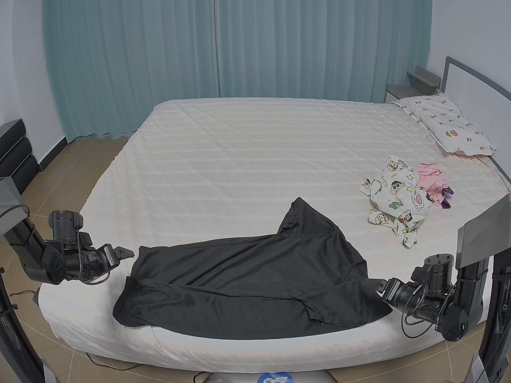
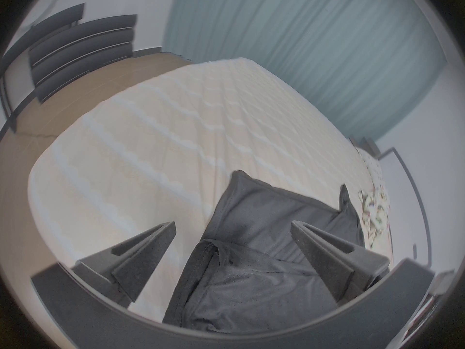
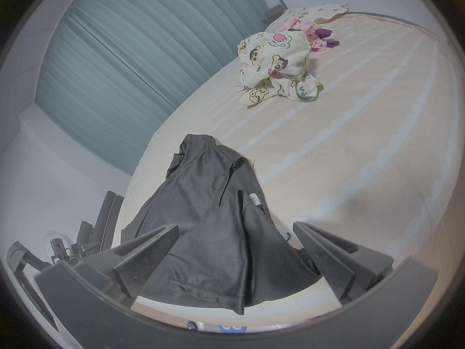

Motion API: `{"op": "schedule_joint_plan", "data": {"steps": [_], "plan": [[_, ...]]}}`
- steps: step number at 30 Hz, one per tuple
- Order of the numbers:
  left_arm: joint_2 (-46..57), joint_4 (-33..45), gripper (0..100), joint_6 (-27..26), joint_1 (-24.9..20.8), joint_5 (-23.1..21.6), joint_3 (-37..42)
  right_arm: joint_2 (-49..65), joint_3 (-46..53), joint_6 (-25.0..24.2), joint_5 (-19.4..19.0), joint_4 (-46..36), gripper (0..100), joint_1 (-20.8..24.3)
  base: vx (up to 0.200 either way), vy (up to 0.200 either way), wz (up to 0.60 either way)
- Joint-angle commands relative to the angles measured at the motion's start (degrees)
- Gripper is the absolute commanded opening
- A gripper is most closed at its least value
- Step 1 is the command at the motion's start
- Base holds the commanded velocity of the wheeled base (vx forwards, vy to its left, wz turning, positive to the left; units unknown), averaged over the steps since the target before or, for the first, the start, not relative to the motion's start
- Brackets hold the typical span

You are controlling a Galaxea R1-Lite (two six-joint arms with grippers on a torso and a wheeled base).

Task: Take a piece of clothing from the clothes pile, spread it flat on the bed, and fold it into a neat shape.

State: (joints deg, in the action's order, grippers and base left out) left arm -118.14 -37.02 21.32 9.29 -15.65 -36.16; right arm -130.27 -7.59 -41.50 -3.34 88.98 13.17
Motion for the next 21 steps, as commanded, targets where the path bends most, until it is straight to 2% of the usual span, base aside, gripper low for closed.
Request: {"op": "schedule_joint_plan", "data": {"steps": [1,3,4,10,21], "plan": [[-3.9,-0.1,100,-2.4,1.3,-1.7,-1.4,-0.9,-0.1,-0.1,-0.1,0.9,100,0.5,0.0,0.0,0.0],[-3.9,-0.1,100,-2.4,1.3,-1.7,-1.4,-0.9,-0.1,-0.1,-0.1,0.9,100,0.5,0.0,0.0,0.0],[-4.1,-0.2,100,-7.6,1.3,-4.6,0.6,-1.9,-0.1,0.2,0.0,0.9,100,0.9,0.0,0.0,0.0],[-5.1,0.0,100,-7.3,1.3,-7.1,0.6,-2.2,0.0,0.1,0.1,0.9,100,1.2,0.0,0.0,0.0],[-5.5,0.0,100,-7.1,-0.1,-7.1,1.0,-2.4,0.0,-0.3,0.1,0.9,100,1.2,0.0,0.0,0.0]]}}
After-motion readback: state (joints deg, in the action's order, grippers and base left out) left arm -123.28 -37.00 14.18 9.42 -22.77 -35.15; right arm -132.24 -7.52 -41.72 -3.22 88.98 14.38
